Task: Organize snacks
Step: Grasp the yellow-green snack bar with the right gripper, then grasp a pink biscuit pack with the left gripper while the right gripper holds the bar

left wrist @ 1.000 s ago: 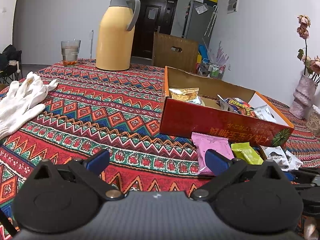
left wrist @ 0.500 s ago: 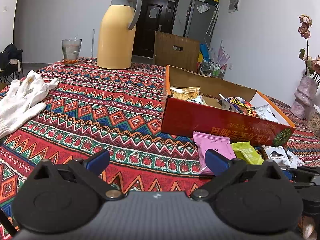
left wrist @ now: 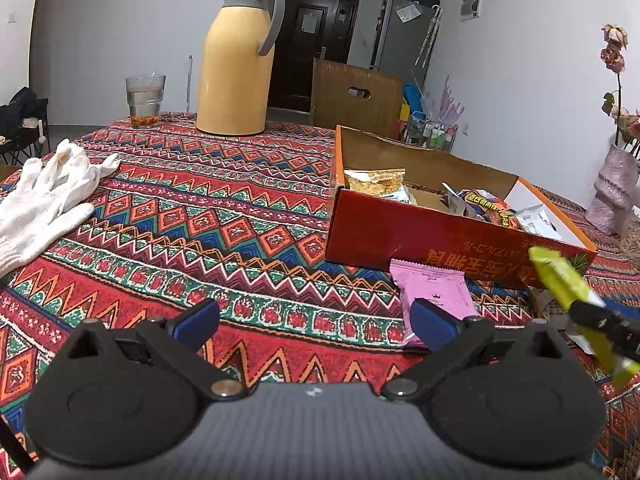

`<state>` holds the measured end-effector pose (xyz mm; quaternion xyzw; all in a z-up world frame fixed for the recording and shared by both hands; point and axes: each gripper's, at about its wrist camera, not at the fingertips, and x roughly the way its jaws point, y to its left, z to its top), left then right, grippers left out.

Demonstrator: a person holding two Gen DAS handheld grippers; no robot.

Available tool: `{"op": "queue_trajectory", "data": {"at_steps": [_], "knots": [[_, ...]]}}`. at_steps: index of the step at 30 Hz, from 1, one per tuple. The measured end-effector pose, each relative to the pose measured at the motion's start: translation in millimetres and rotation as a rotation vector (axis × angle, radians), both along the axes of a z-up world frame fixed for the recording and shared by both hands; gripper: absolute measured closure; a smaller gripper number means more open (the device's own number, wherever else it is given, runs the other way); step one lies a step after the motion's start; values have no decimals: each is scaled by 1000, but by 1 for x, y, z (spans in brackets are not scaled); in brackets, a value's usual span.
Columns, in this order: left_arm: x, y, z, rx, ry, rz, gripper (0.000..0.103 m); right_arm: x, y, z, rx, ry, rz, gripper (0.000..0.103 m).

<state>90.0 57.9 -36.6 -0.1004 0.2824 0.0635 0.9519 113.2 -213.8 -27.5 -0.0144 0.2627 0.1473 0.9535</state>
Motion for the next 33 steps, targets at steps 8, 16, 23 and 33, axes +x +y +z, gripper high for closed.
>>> {"op": "queue_trajectory", "data": {"at_steps": [8, 16, 23, 33], "knots": [[2, -2, -1, 16, 15, 15, 0, 13, -37, 10, 23, -70, -98, 67], [2, -11, 11, 55, 6, 15, 0, 23, -61, 4, 97, -99, -150, 66], [11, -38, 32, 86, -10, -29, 0, 21, -69, -3, 135, -110, -161, 66], [45, -76, 28, 110, 61, -49, 0, 15, -73, -6, 154, -125, -167, 66]]}}
